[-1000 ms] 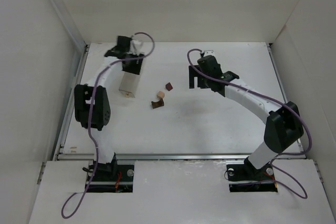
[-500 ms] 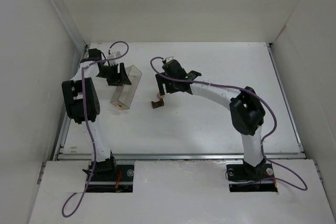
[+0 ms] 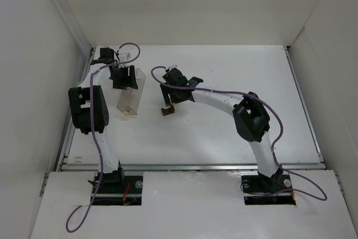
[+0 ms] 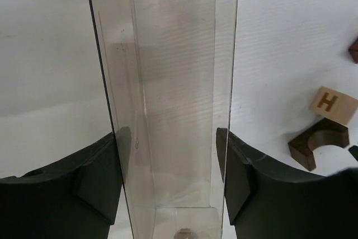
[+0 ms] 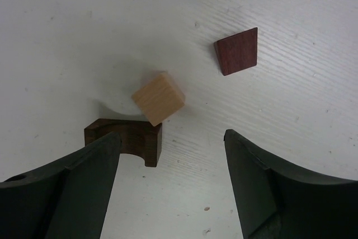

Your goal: Build the wood block tower

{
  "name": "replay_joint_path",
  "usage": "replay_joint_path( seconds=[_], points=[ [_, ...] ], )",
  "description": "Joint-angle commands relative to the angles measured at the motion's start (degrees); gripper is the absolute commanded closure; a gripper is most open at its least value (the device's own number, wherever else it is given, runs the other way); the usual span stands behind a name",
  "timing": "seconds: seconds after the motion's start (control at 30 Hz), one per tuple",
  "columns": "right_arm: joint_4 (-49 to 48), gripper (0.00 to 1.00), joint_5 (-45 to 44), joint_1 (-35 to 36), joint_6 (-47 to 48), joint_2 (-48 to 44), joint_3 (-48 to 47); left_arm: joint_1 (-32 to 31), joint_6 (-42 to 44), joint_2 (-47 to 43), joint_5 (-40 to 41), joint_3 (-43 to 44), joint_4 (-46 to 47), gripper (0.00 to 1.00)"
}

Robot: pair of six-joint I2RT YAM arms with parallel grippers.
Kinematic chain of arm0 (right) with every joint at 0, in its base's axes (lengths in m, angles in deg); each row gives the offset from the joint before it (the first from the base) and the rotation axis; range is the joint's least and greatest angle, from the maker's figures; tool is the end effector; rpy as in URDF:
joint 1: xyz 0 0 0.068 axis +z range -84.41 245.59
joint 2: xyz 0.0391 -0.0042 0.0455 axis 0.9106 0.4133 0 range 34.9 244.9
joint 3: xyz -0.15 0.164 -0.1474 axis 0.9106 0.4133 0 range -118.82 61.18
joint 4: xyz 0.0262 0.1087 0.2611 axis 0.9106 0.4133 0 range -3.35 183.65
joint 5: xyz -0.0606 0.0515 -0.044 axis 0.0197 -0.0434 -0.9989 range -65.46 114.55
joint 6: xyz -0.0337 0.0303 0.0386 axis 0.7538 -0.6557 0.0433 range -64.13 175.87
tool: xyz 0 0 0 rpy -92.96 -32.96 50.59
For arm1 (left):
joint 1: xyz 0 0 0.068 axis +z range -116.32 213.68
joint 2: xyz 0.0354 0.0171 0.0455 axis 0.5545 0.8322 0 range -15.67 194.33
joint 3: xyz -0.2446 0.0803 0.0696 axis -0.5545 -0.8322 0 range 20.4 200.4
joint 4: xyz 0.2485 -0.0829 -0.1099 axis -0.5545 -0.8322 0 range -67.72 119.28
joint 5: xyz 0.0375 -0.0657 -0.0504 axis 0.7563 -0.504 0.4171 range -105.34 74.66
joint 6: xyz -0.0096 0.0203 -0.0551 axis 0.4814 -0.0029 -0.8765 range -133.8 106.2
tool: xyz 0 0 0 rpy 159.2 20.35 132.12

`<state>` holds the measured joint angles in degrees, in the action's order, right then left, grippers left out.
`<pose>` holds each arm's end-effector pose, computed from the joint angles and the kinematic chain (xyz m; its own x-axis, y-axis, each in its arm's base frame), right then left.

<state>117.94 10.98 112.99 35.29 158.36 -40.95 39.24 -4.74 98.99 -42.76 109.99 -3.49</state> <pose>0.3494 0.3648 0.1941 -0.7212 -0.2795 -0.6338 -0.3907 0.9197 0.0390 0.4564 0.0243 0.1925 -0.8072 0.0618 -0.5871 0.2887 0.9088 -0.3012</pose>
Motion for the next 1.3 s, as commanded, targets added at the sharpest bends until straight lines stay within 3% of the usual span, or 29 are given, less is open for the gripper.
replay_joint_path(
  seconds=[0.0, 0.13, 0.23, 0.33, 0.37, 0.47, 0.63, 0.77, 1.03, 1.2, 1.27],
  points=[
    [1.4, 0.20, -3.0, 0.8, -1.1, -0.8, 0.9, -0.5, -2.7, -3.5, 8.6, -1.0, 0.3, 0.52],
    [0.7, 0.24, -0.3, 1.4, -1.1, -1.3, 2.6, 1.5, -3.3, -0.5, 6.7, -0.5, -0.4, 0.52],
    [0.1, 0.25, 0.2, 1.4, -1.7, -0.7, 2.6, 3.5, -3.3, 0.2, 3.9, -1.6, 0.3, 0.44],
    [0.1, 0.25, 0.8, 1.4, -1.7, -0.1, 2.6, 4.0, -2.7, 0.2, 7.4, -1.6, 1.8, 0.29],
    [0.1, 0.25, 0.8, 1.4, -1.7, -0.1, 2.6, 4.0, -1.8, 0.2, 9.0, -2.2, 1.8, 0.18],
    [0.1, 0.25, 0.8, 1.4, -2.2, -0.1, 2.6, 4.0, -1.1, -0.9, 14.4, -3.4, 3.2, 0.00],
    [0.1, 0.29, 1.3, 1.9, -2.2, 0.5, 2.6, 4.0, 0.3, -1.5, 20.7, -3.4, 4.3, 0.00],
    [0.1, 0.33, 1.3, 1.9, -2.7, 1.0, 2.0, 4.0, 1.4, -3.4, 21.3, -3.4, 4.8, 0.00],
    [1.3, 0.53, 0.7, 3.1, -3.3, 4.1, -0.2, 4.0, 3.2, -9.4, 20.1, -3.4, 5.9, 0.00],
    [1.3, 0.60, -1.0, 3.1, -3.3, 5.2, -0.7, 1.6, 7.0, -16.6, 22.0, -4.2, 8.3, 0.00],
    [1.3, 0.71, -1.7, 3.1, -3.3, 5.2, -0.7, 0.8, 9.8, -18.7, 18.7, -5.2, 9.7, 0.00]
  ],
)
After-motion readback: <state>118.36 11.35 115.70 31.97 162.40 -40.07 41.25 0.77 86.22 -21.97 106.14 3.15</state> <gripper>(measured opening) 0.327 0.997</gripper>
